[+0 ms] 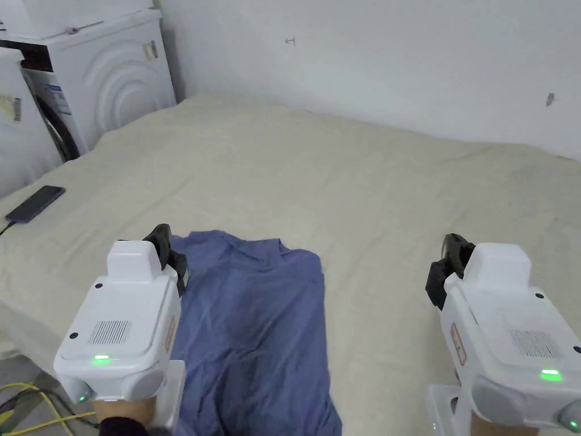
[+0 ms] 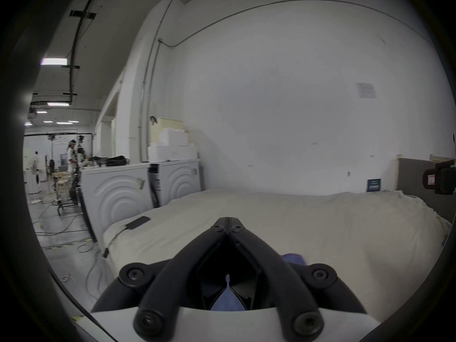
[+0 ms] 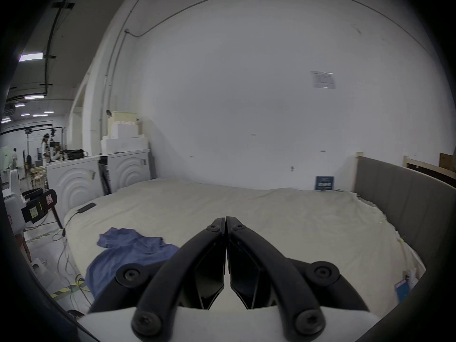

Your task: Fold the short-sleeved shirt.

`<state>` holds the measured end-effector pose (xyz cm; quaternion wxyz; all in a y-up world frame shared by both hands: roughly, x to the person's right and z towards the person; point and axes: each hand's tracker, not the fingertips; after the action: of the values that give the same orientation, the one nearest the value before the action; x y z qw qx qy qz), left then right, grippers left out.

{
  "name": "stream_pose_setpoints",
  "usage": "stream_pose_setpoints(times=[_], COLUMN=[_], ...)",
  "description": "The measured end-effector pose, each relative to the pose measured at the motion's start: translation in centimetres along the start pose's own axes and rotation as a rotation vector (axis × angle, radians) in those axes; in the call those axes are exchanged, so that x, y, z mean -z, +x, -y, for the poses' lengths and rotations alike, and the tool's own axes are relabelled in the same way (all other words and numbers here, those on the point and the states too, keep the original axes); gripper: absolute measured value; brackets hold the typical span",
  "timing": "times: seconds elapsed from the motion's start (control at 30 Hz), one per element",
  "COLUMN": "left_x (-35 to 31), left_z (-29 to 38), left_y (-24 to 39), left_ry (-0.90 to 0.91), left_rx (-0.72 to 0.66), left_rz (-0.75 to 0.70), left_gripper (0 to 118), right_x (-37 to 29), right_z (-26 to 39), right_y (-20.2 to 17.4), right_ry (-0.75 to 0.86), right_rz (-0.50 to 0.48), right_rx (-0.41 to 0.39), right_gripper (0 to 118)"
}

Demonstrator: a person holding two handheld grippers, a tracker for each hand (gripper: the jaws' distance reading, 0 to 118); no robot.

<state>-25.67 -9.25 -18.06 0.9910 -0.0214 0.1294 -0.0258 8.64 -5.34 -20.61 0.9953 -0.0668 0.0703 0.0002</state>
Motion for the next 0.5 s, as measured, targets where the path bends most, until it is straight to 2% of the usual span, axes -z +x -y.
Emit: stream_pose_setpoints(times=[0.3,0.5], left_x=[-2.8,-3.3], left_z=[1.2,1.8], left_y=[-6.3,-7.9], left_ry=[-0.037,-0.071], left_rx=[-0.004,-0.02], left_rz=[-0.137,-0.16], left_gripper=[0,0], right_x=[1.4,1.4], right_z=[0.8,1.0], right_y=[-5.0,-5.9], right_ry=[-0.02,-0.029], right_rz=[-0.126,-0.156], right_rx=[-0.008,-0.008], right_gripper=[0,0])
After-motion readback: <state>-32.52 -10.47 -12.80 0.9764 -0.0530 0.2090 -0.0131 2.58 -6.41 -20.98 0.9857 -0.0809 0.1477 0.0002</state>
